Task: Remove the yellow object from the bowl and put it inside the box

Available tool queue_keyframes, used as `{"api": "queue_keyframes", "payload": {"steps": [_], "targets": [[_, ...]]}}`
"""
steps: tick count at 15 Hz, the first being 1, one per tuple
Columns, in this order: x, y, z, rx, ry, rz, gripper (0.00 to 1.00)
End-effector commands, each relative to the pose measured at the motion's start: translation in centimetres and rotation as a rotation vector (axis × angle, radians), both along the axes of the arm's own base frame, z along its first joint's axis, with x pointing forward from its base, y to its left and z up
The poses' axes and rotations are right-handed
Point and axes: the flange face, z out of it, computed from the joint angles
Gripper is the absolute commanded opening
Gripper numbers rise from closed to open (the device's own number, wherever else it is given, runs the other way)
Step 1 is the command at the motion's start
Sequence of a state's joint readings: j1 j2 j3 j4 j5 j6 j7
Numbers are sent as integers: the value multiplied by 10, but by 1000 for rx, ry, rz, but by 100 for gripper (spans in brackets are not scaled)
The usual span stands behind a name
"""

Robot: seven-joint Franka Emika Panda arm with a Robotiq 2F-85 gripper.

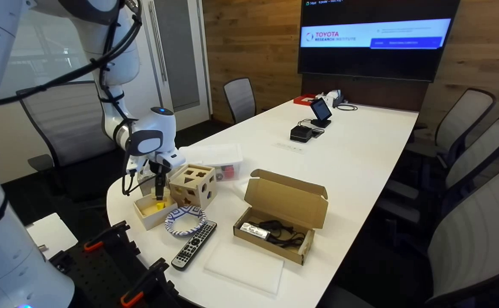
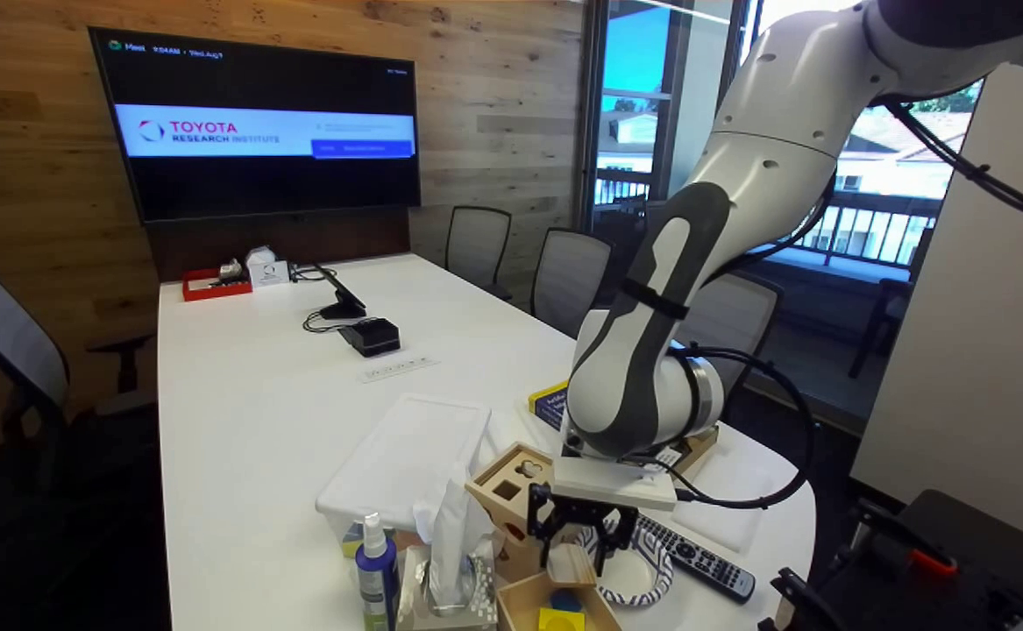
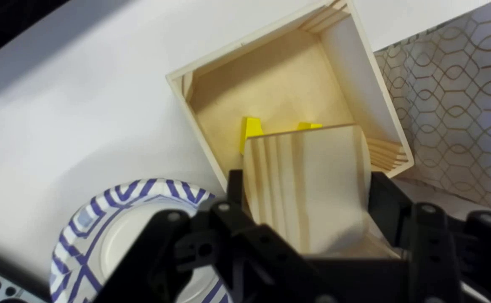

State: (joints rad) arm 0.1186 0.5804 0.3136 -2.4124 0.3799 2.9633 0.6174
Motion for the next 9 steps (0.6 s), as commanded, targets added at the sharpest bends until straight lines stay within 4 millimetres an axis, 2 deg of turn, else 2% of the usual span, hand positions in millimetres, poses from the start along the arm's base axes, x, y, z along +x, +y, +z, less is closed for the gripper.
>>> {"api": "queue_keyframes", "payload": {"steps": [1, 9], "targets": [[2, 7, -5, 41, 53, 51, 49], [0, 8, -26, -7, 73, 135, 49]]}}
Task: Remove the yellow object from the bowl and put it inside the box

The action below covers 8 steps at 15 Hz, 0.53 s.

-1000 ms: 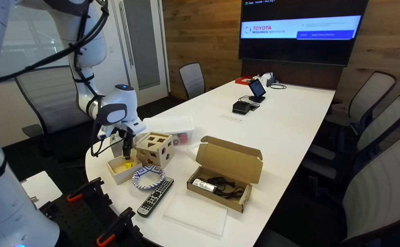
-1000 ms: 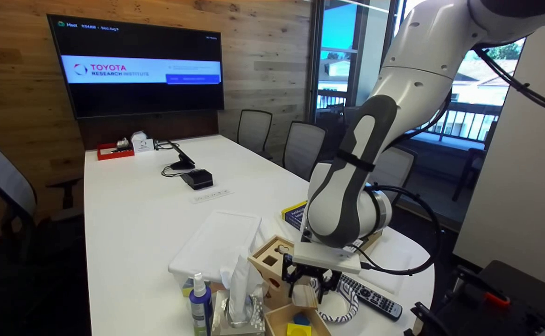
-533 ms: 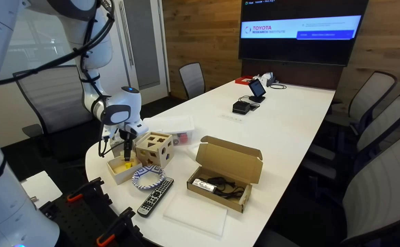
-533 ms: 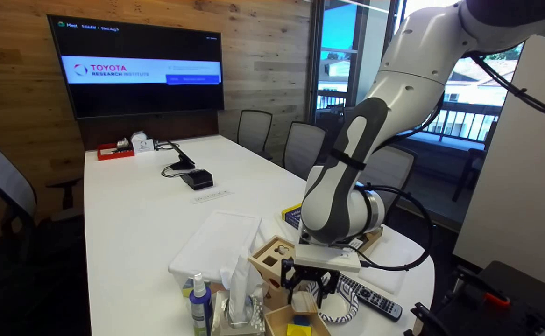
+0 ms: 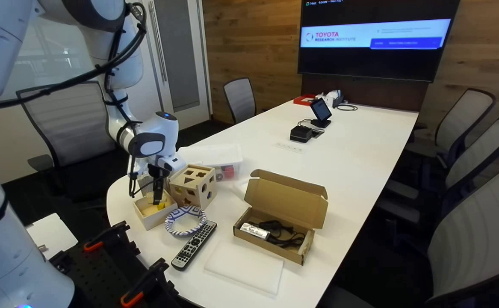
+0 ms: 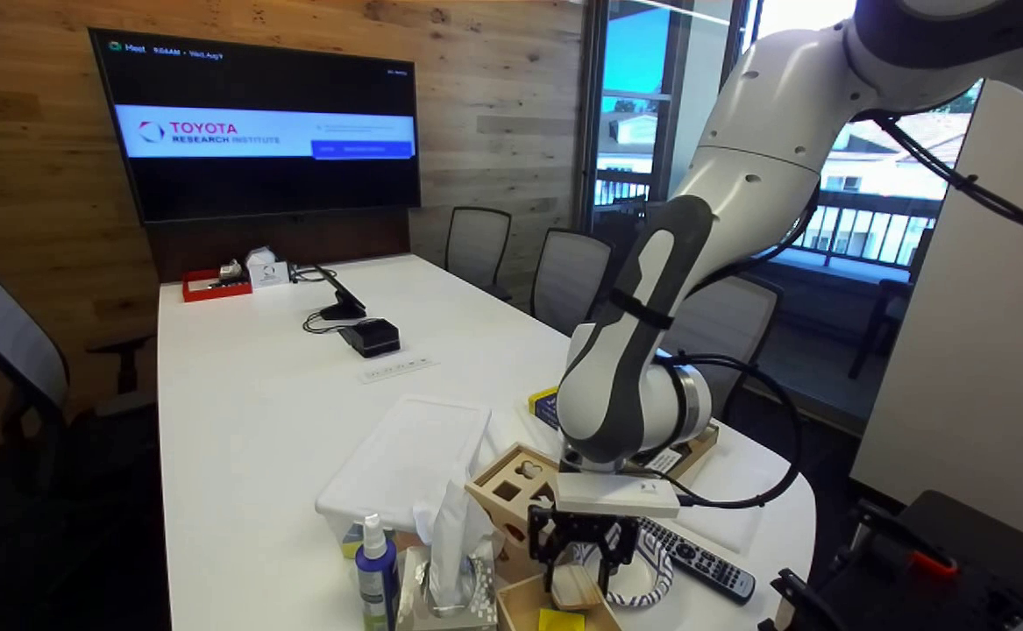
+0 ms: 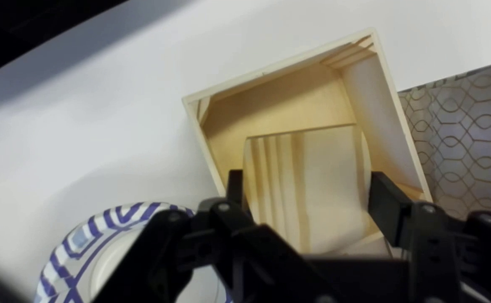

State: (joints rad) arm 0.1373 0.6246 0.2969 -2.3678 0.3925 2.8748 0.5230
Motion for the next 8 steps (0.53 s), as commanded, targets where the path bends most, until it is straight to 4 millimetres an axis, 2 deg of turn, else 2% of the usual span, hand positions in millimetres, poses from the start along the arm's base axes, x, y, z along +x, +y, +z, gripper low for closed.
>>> {"api": "queue_keyframes", "payload": {"steps": [1, 8], "targets": [[0, 4, -12, -28, -4, 50, 49], [-4, 15, -28, -53, -10, 69, 49]]}}
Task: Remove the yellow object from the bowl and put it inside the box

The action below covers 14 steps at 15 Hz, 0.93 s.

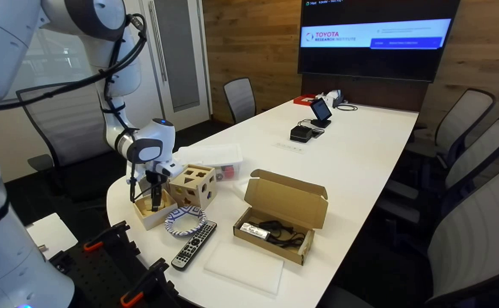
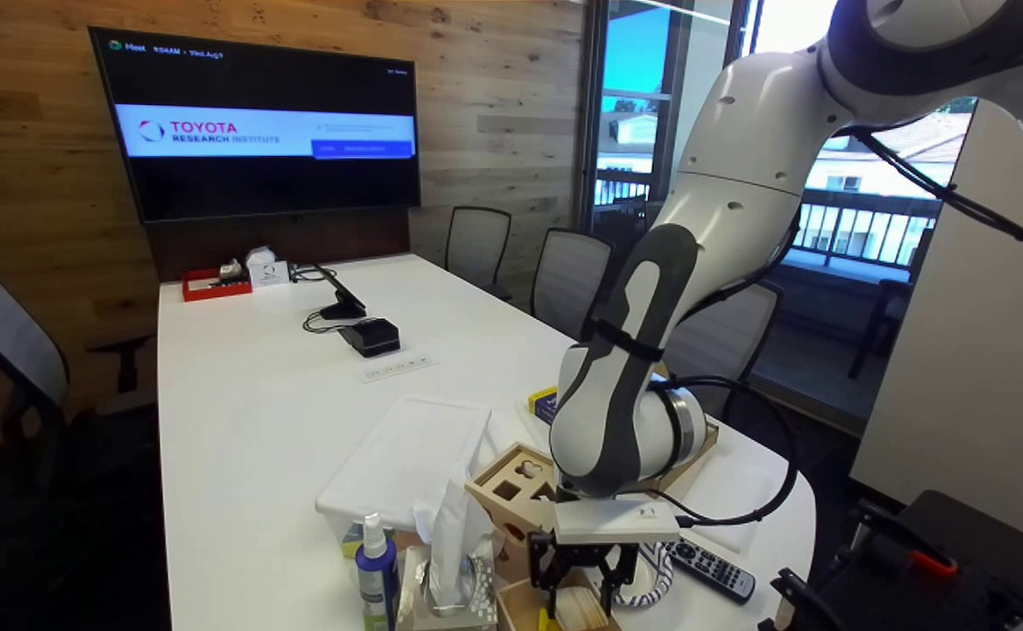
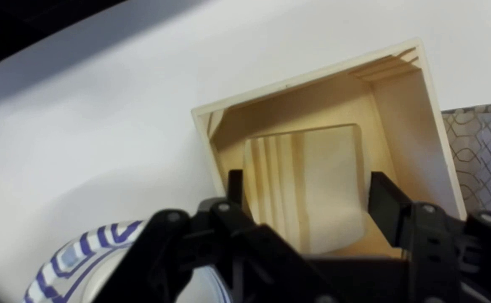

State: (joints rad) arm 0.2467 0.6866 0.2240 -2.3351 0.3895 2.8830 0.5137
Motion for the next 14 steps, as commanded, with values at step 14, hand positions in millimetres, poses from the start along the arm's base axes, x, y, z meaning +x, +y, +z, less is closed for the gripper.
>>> {"api": "queue_keyframes", "payload": {"steps": [14], "targets": [[11, -36, 53, -63, -203, -55, 100]]}}
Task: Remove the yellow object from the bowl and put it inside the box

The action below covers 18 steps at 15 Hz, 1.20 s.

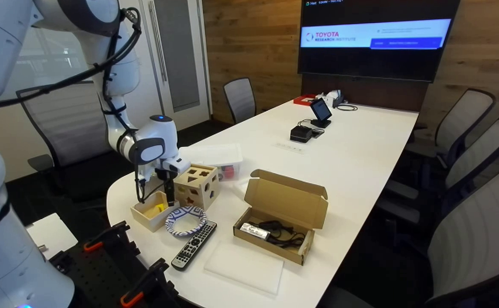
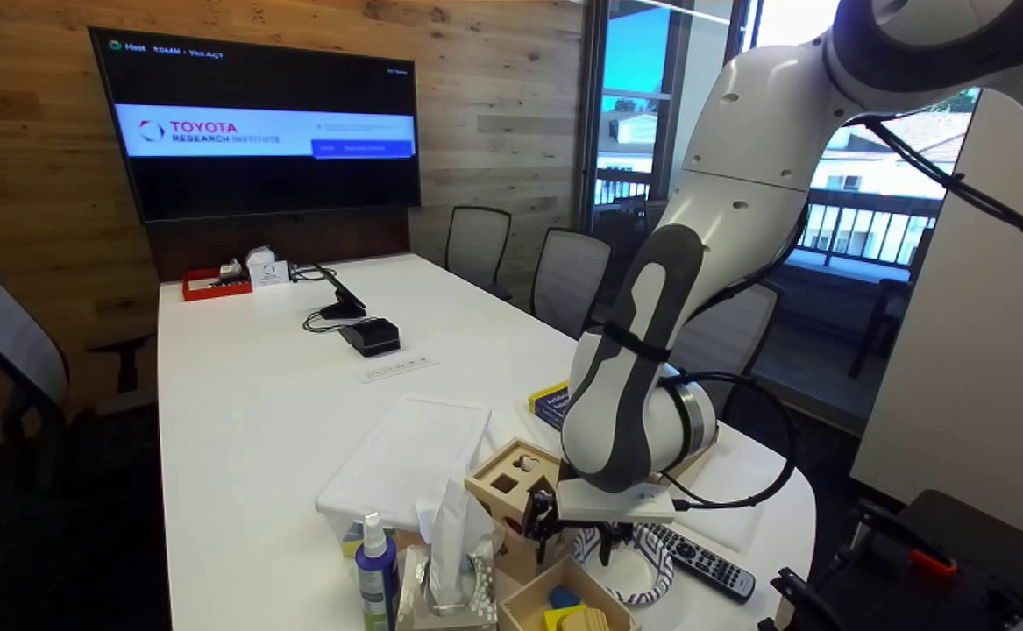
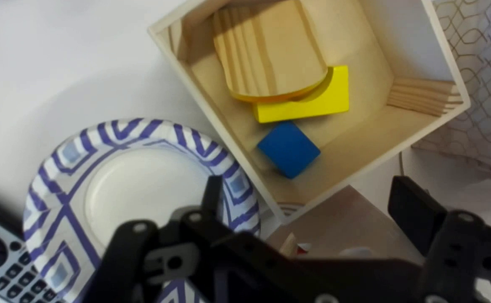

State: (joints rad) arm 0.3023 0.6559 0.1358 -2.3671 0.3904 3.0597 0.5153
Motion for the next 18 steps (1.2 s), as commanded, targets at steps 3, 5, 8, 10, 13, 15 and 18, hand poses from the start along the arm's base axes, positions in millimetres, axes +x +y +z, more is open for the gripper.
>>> {"api": "queue_keyframes", "payload": {"steps": [3, 5, 8, 10, 13, 15, 18], "targets": [[-15, -20, 69, -8, -12, -15, 100], [-18, -29, 96, -12, -19, -22, 100], [-14, -48, 137, -33, -24, -35, 100], [-5, -60, 163, -60, -27, -36, 100], [5, -73, 205, -106, -23, -32, 100], [8, -78, 227, -130, -11, -23, 100], [10, -82, 252, -134, 2, -17, 100]]}}
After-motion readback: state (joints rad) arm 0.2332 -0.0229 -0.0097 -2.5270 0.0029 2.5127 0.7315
